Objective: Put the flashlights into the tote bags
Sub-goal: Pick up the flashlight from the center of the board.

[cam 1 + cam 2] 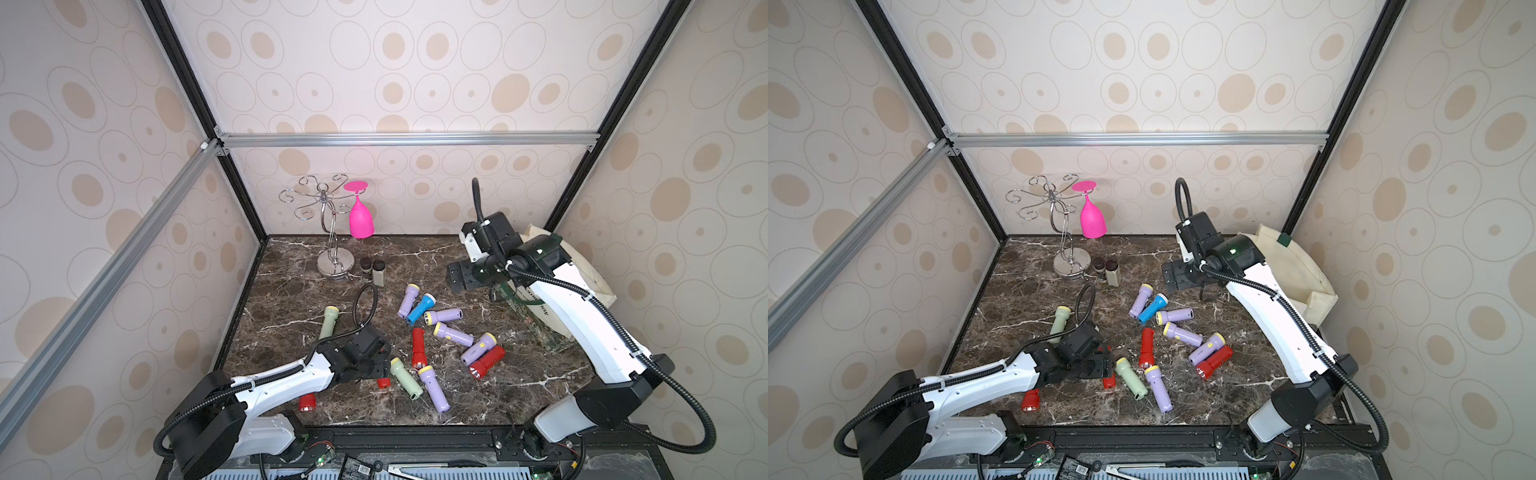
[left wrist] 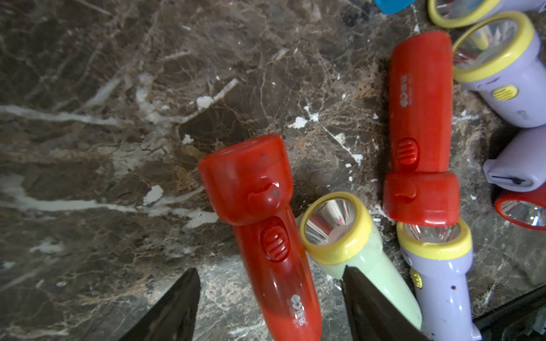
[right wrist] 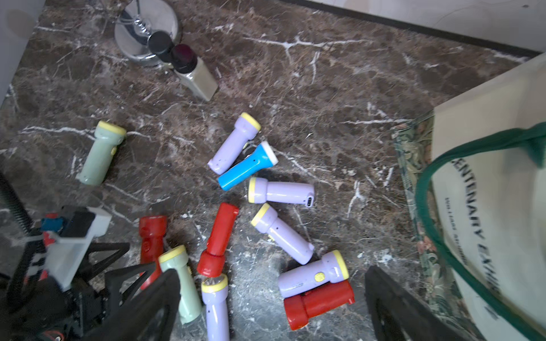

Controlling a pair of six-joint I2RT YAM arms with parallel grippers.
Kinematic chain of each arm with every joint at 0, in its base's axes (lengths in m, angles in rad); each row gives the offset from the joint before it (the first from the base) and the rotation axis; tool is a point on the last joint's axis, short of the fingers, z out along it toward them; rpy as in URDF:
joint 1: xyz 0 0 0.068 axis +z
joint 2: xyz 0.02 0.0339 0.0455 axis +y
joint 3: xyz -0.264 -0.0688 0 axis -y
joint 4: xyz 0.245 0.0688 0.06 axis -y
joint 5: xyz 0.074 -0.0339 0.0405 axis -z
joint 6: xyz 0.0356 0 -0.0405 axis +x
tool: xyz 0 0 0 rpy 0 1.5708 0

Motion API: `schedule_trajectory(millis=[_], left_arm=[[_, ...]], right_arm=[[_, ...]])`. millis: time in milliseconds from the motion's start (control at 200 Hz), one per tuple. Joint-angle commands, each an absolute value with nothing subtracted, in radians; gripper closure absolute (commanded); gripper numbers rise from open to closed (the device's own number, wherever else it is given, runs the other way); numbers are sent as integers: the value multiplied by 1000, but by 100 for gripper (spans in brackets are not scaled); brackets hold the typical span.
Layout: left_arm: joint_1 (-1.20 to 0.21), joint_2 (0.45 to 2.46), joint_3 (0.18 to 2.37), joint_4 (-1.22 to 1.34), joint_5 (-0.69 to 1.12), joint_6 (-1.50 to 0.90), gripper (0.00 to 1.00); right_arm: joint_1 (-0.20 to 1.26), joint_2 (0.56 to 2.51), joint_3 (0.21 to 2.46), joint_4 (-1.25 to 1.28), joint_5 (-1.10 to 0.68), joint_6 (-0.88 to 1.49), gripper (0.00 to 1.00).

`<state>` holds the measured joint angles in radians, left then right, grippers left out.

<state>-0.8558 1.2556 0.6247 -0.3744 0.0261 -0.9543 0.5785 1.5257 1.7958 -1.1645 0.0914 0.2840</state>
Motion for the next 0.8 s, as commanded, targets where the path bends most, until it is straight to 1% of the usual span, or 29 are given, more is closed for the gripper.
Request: schedule_trajectory(millis=[0, 150, 285, 550, 695, 795], left_arm=[[-875, 1284, 635, -380, 19, -984, 28], [-904, 1310, 627, -370, 0, -1008, 33], [-921, 1347, 626, -366, -16, -1020, 40], [-951, 1421, 638, -367, -49, -1024, 48], [-956, 1419, 629, -367, -55, -1038, 59], [-956, 1405, 615, -373, -65, -1050, 63]], right_arm=[[648, 1490, 1714, -1114, 38, 367, 1], [709, 1479, 1640, -1076, 11, 398, 1], [710, 1464, 1601, -1040, -4, 404, 1], [708, 1462, 1602, -1029, -1, 386, 1], [709, 1440, 1560, -1003, -18, 397, 1], [708, 1423, 1533, -994, -21, 408, 1]])
